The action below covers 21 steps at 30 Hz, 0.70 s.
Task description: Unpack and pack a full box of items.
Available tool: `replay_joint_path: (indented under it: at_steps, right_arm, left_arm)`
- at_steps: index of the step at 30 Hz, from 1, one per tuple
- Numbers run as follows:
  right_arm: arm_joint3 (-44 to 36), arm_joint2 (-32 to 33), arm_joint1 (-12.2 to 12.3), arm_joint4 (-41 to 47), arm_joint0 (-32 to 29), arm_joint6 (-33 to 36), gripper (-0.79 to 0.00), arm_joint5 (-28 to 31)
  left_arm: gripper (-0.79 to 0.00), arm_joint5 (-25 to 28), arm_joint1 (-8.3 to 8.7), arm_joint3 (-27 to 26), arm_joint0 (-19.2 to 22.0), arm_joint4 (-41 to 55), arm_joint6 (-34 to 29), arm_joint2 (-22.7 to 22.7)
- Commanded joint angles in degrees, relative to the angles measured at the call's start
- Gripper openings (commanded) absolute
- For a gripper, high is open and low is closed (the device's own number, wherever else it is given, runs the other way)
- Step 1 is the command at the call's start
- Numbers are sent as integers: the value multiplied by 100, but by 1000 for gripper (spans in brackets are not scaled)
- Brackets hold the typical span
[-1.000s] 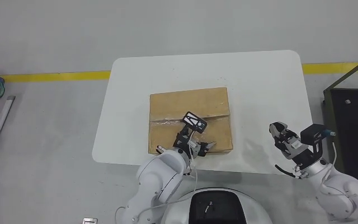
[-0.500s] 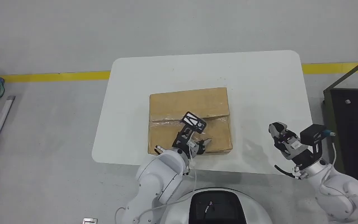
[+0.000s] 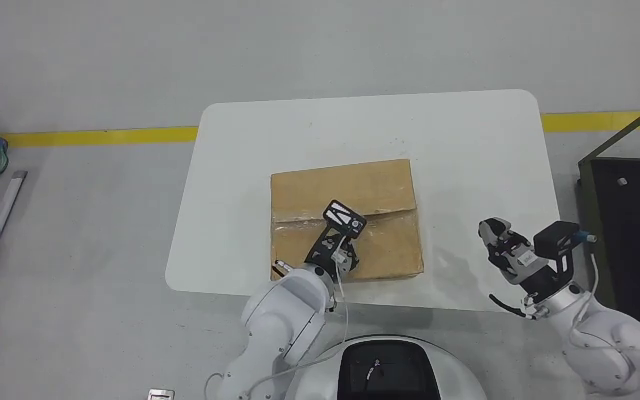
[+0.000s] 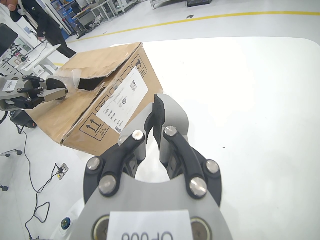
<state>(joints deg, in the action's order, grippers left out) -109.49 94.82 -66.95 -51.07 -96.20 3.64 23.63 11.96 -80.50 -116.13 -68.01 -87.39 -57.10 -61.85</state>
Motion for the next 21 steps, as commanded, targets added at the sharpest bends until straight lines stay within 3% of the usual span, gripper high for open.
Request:
replay_joint_path:
  at_steps: [1, 13, 21]
  right_arm:
    - [19, -3, 1, 4, 13, 2, -785, 7]
    - [67, -21, 4, 59, 97, 40, -785, 3]
    - [97, -8, 9, 77, 136, 41, -785, 25]
  left_arm:
    - [-785, -11, -1, -8, 9, 17, 29, -2]
    - [-785, -4, 24, -395, 116, -25, 120, -254]
    - [-785, 294, 82, -562, 233, -379, 90, -555]
